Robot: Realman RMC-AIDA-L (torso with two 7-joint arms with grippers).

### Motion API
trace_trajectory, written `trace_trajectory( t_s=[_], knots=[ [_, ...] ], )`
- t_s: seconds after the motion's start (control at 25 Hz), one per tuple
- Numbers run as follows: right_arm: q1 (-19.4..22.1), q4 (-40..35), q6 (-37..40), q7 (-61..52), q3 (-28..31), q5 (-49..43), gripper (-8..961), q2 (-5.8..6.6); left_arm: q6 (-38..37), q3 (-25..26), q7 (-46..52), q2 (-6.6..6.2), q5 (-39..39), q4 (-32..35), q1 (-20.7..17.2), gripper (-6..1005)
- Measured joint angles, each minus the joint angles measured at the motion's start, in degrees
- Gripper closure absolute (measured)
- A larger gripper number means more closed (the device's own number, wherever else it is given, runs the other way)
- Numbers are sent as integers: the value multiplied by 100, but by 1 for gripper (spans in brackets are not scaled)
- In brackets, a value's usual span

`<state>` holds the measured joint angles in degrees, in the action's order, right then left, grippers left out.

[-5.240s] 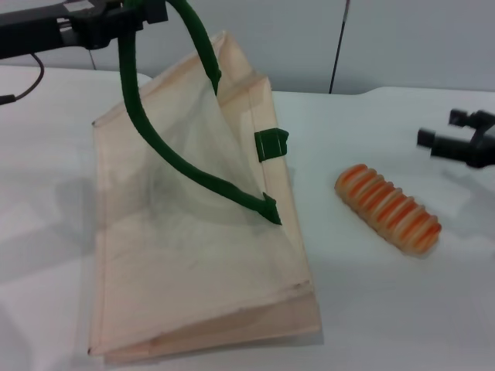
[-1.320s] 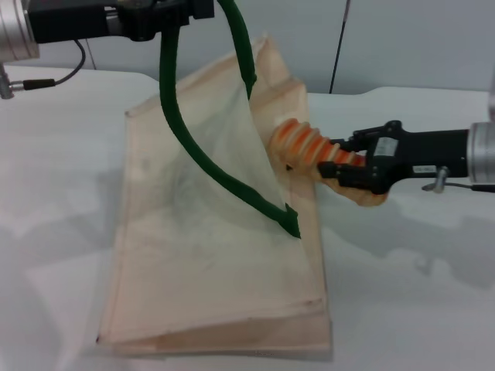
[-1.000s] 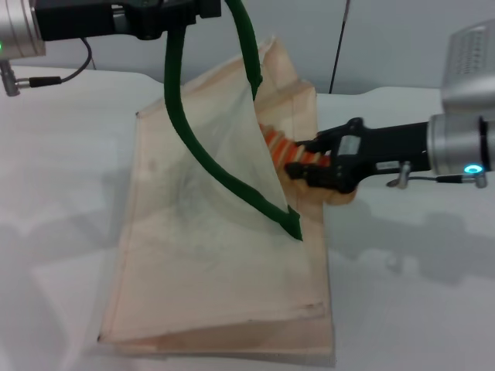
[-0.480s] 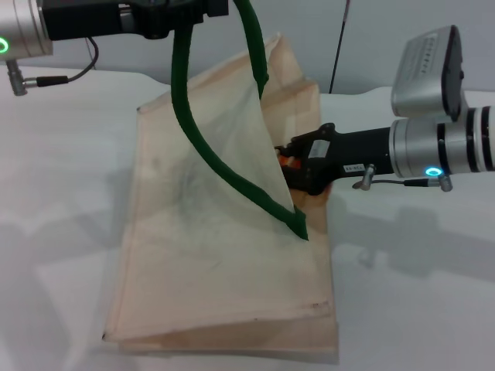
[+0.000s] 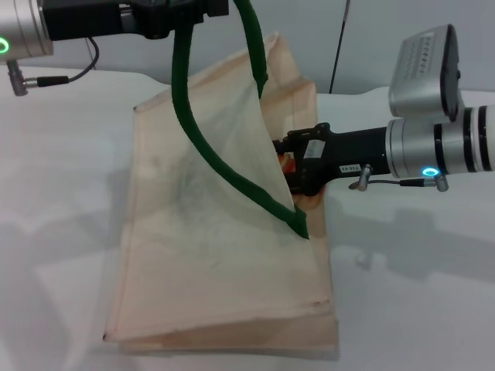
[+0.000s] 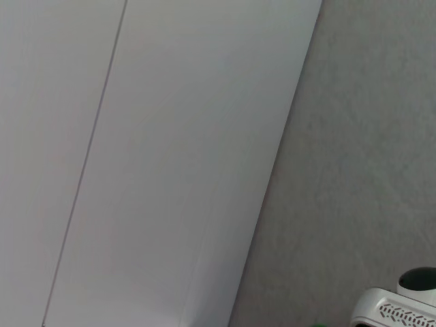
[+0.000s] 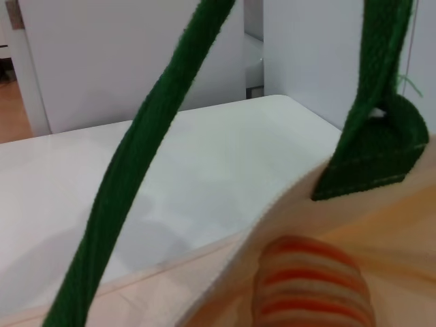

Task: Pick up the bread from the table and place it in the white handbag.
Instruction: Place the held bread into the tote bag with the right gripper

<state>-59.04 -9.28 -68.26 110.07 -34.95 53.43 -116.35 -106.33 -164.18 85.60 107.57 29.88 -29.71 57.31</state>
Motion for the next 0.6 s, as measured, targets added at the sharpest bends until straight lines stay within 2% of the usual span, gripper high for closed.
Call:
trace_trajectory(
  t_s=[0.08, 0.28, 0.4, 0.6],
  knots=[
    [9, 0, 12, -4, 0, 4, 567, 2, -1, 0, 0, 0, 0, 0, -4, 870],
    [36, 0, 39, -27, -1, 9, 317, 2, 6, 0, 0, 0, 0, 0, -9, 871],
    [58, -2, 95, -38, -3, 10, 82, 0, 7, 0, 0, 0, 0, 0, -20, 871],
    [305, -175, 245, -108, 56, 16, 65, 24, 77, 0, 0, 0, 1, -1, -53, 870]
  ],
)
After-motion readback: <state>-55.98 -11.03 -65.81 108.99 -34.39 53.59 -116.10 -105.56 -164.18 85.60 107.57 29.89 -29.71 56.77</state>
